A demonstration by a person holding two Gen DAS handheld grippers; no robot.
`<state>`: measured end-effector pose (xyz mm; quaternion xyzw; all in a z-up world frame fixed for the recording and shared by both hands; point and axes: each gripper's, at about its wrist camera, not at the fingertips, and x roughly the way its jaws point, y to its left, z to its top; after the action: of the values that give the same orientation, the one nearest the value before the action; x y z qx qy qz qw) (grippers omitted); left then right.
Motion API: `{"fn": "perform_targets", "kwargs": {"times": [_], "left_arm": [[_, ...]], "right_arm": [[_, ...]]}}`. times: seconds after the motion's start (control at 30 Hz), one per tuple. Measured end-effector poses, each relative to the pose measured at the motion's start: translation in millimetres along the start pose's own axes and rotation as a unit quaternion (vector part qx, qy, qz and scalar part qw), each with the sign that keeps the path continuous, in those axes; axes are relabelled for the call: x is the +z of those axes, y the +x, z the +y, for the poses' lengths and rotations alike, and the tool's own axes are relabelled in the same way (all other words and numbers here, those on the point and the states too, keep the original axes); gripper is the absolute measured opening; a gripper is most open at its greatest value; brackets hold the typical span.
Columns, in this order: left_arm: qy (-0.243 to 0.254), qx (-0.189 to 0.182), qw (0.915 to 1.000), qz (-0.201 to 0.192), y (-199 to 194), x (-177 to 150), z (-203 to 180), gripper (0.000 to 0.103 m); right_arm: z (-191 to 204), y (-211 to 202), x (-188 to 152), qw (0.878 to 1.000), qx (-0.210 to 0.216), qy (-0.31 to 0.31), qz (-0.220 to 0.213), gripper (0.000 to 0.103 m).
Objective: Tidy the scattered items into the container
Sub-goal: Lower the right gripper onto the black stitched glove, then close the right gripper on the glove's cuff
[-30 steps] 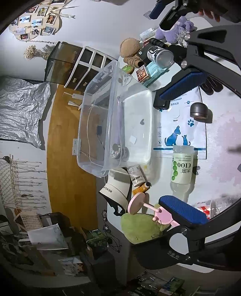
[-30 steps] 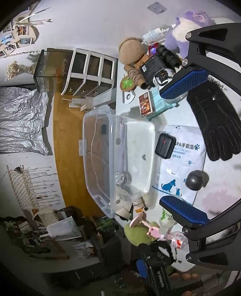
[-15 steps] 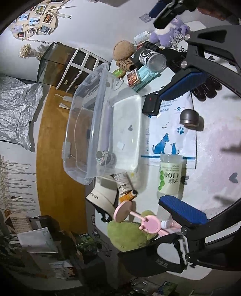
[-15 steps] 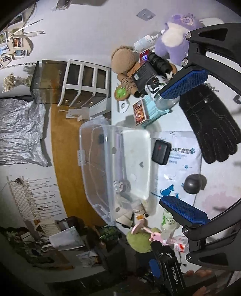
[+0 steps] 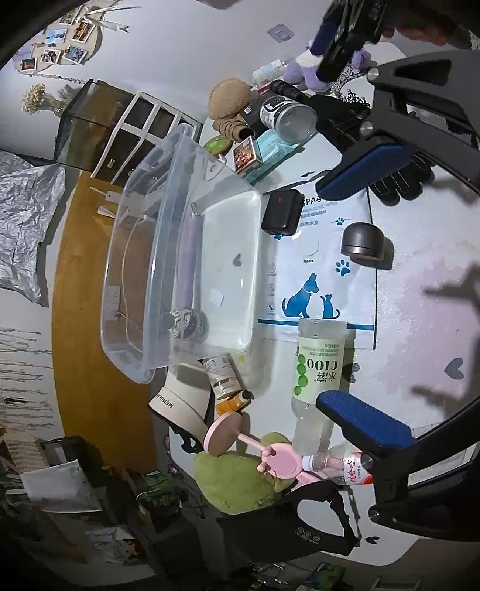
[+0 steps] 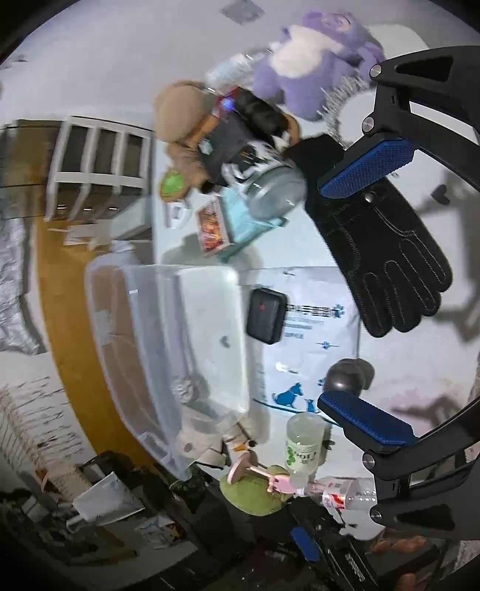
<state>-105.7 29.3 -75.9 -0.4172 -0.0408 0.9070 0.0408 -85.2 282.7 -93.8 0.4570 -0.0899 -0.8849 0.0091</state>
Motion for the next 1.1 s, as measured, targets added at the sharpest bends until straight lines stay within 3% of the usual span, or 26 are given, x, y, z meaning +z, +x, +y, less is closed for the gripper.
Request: {"fn": "perform_targets", "kwargs": {"times": [0.17, 0.3, 0.57, 0.7, 1.1], "left_arm": [[-0.001, 0.007, 0.9999, 0.014, 6, -3, 0, 0.103], [-0.001, 0.010, 0.9997, 0.022, 9, -4, 0, 0.103], [-0.006, 0.010, 0.9994, 0.032, 13, -7, 1, 0.103], [-0.006, 0.006, 0.9993, 0.035, 14, -8, -1, 0.103], [-0.008, 0.003, 0.9993, 0.035, 9, -21, -12, 0.103]], "right_arm": [[-12, 41, -17, 0.998, 0.000, -0.017, 0.056, 0.067], [-15, 77, -41, 0.994, 0.001, -0.041, 0.102, 0.049], [-18, 116, -56, 0.989, -0.022, -0.081, 0.122, 0.047], [-9, 113, -68, 0.983, -0.046, -0.133, 0.117, 0.047], [-11, 90, -99, 0.977, -0.023, -0.166, 0.132, 0.047]]}}
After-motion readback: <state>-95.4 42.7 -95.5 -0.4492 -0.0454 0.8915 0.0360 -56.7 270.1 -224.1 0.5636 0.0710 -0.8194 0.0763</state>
